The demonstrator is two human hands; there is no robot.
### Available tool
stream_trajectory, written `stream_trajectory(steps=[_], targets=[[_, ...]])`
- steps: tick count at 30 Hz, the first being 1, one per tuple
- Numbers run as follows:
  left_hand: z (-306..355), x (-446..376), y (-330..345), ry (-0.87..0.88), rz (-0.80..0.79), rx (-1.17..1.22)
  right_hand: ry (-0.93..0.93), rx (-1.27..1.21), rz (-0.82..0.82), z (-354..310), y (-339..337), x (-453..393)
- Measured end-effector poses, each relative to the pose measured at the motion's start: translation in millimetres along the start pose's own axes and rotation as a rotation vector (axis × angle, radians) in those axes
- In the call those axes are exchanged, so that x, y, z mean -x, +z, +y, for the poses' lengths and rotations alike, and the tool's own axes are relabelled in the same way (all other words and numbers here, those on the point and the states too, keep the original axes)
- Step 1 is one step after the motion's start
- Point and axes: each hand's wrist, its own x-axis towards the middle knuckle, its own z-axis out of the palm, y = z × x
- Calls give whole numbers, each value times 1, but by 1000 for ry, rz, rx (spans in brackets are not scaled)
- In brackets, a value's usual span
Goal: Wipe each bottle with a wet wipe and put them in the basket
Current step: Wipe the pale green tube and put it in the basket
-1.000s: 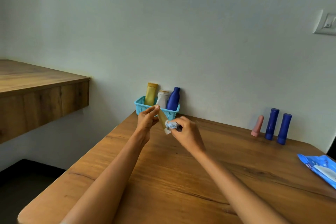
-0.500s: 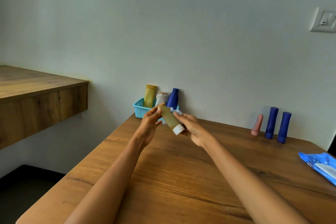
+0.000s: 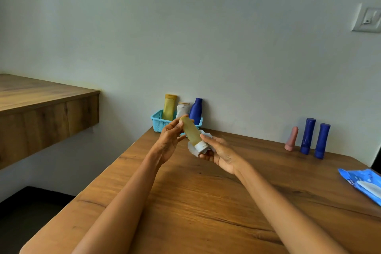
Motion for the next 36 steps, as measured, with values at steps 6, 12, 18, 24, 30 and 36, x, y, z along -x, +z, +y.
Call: stream_trajectory(steps=[6, 12, 18, 24, 30, 36], targets=[[-12, -3, 10, -76, 238, -167, -265, 421, 399, 8, 2, -6], [-18, -4, 23, -165, 267, -60, -577, 1180, 594, 15, 12, -5], [-12, -5, 14, -146, 353, 113, -717, 1251, 511, 20, 14, -3], [-13, -3, 12, -134, 179, 125, -578, 768, 645, 8, 10, -6], [-10, -4, 13, -89, -5, 192, -463, 851, 353, -25, 31, -22], [-5, -4, 10, -24, 28, 191, -625, 863, 349, -10, 23, -14]])
